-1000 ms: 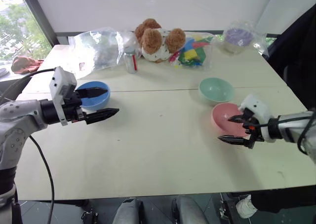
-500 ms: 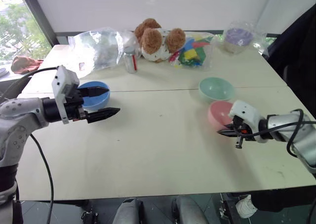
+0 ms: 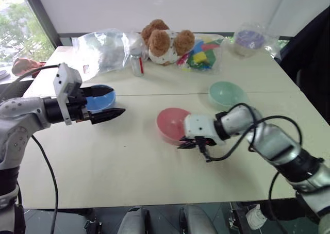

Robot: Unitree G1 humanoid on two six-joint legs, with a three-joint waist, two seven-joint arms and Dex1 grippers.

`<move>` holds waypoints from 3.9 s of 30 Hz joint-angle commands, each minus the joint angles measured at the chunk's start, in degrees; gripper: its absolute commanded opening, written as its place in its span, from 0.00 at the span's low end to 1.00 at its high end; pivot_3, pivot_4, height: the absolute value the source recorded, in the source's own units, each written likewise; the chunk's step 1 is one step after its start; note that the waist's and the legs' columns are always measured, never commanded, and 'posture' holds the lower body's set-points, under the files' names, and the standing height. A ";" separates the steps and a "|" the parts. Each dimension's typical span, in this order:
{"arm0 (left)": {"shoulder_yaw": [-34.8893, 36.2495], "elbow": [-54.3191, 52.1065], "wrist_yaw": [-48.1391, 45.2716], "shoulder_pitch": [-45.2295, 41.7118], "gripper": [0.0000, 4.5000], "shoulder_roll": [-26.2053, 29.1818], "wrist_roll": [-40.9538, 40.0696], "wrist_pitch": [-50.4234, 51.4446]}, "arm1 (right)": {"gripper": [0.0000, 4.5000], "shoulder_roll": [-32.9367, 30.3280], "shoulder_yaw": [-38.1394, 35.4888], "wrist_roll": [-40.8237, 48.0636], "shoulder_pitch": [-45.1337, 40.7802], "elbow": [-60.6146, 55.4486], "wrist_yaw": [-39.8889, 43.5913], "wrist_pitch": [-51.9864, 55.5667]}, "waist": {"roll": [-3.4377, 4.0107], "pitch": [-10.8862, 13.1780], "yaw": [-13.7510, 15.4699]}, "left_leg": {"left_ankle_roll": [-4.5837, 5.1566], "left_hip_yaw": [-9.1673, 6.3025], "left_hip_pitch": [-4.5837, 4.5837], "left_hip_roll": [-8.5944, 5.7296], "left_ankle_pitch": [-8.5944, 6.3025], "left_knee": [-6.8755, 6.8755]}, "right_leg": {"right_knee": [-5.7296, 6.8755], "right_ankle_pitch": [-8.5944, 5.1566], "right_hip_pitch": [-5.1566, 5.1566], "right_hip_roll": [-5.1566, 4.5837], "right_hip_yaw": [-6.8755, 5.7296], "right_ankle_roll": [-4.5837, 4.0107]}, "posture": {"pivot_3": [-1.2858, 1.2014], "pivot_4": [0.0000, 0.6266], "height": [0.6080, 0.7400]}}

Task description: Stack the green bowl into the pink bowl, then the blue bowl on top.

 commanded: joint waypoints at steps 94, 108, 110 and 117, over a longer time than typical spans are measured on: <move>-16.33 50.71 -4.62 -16.57 1.00 -0.10 37.15 -37.67 | 0.98 3.41 -39.14 39.18 -6.18 -8.64 -6.48 43.63 | 0.03 0.02 0.48 | 0.05 0.01 -0.13 -0.06 -0.03 -0.09 | -0.01 0.01 -0.11 -0.24 -0.21 -0.01 | 0.52 0.24 1.00; -20.85 65.54 -20.55 -28.70 0.01 -4.41 40.37 -42.73 | 1.00 -0.91 -40.91 42.90 -3.23 -10.85 -13.17 42.28 | 0.02 0.02 0.17 | 0.12 0.12 -0.12 -0.02 -0.07 -0.04 | 0.00 0.01 -0.14 -0.13 -0.24 0.00 | 0.52 0.24 1.00; -20.87 65.12 -22.27 -30.63 0.01 -5.20 40.19 -43.43 | 1.00 -1.42 -40.95 43.18 -2.96 -10.86 -13.38 41.84 | 0.02 0.02 0.35 | 0.13 0.12 -0.13 -0.02 -0.07 -0.02 | 0.00 0.01 -0.13 -0.13 -0.24 0.00 | 0.52 0.24 1.00; -21.00 53.11 -33.52 -38.80 0.01 -10.19 34.40 -37.60 | 1.00 -4.60 -41.22 42.36 -2.01 -9.73 -13.58 39.59 | -0.05 0.06 0.43 | 0.13 0.07 -0.21 -0.05 -0.08 -0.01 | -0.03 0.01 -0.13 -0.13 -0.24 0.00 | 0.52 0.24 1.00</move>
